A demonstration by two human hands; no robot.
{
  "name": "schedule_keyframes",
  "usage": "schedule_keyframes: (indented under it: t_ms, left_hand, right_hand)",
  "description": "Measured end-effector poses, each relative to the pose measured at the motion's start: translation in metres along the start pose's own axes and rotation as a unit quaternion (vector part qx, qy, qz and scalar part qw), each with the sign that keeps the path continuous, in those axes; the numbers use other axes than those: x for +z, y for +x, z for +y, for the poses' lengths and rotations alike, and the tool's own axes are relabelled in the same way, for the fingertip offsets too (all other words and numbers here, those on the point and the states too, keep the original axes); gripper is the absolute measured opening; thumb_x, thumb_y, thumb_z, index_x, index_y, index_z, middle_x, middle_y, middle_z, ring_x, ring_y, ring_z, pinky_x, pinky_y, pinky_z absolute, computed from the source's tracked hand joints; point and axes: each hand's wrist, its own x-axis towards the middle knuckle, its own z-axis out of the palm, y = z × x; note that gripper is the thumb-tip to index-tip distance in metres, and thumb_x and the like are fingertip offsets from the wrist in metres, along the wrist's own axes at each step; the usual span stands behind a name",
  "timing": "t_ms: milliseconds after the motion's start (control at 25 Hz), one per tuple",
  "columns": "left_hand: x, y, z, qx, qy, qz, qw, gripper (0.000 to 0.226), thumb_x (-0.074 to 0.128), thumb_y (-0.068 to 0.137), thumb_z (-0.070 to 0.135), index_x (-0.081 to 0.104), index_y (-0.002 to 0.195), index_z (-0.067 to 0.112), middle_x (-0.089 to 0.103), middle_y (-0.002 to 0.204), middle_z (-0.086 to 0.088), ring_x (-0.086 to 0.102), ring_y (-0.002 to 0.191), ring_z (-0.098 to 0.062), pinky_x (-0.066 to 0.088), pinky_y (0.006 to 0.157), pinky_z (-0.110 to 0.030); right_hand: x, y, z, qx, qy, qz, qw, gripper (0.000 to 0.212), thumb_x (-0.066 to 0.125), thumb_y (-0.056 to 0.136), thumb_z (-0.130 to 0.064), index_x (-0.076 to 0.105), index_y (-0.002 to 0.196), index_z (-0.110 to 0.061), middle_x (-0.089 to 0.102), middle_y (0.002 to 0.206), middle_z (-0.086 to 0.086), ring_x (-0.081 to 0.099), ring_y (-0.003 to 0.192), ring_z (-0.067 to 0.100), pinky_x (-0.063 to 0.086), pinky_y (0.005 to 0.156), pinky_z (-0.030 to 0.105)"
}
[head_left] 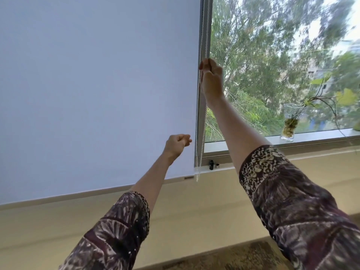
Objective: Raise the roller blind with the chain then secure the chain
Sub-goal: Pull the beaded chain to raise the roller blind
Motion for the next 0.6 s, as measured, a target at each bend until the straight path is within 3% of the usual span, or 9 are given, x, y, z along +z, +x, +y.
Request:
schedule_keyframes:
  t_ms: [280,440,520,600]
  left_hand:
    - [-0.005,-0.004,0.082,0.089,-0.091,0.025,0.992,0.035,0.041,0.101,0.027,0.065,0.115,0.004,0.072,0.108,-0.011,0.069,0.097,-0.016,0.050,0.087,-0.035]
    - [-0.001,-0.012,0.115,0.096,-0.138,0.034,0.985,0.038,0.040,0.101,0.027,0.064,0.114,-0.001,0.070,0.110,-0.017,0.068,0.100,-0.022,0.050,0.086,-0.037]
    - [0.004,-0.019,0.131,0.098,-0.173,0.034,0.979,0.037,0.041,0.101,0.025,0.064,0.109,-0.003,0.069,0.105,-0.019,0.066,0.093,-0.026,0.051,0.080,-0.037]
    - [0.006,-0.024,0.145,0.111,-0.194,0.029,0.974,0.034,0.041,0.101,0.024,0.065,0.103,0.000,0.070,0.096,-0.014,0.067,0.082,-0.023,0.051,0.069,-0.031]
  right_hand:
    - [-0.014,-0.066,0.034,0.045,-0.063,0.002,0.997,0.026,0.038,0.095,-0.003,0.054,0.076,-0.012,0.047,0.062,-0.005,0.040,0.059,0.015,0.032,0.060,0.035]
    - [-0.022,-0.089,0.034,0.044,-0.059,-0.004,0.997,0.026,0.039,0.097,-0.004,0.061,0.084,-0.005,0.055,0.066,-0.006,0.047,0.056,0.001,0.037,0.058,0.020]
    - [-0.021,-0.101,0.034,0.049,-0.064,0.001,0.997,0.026,0.040,0.098,-0.006,0.064,0.088,-0.004,0.060,0.072,-0.001,0.051,0.064,0.006,0.039,0.061,0.024]
    - [-0.020,-0.114,0.035,0.060,-0.068,0.003,0.996,0.026,0.041,0.096,-0.006,0.061,0.080,-0.008,0.056,0.066,-0.002,0.045,0.060,0.012,0.032,0.058,0.032]
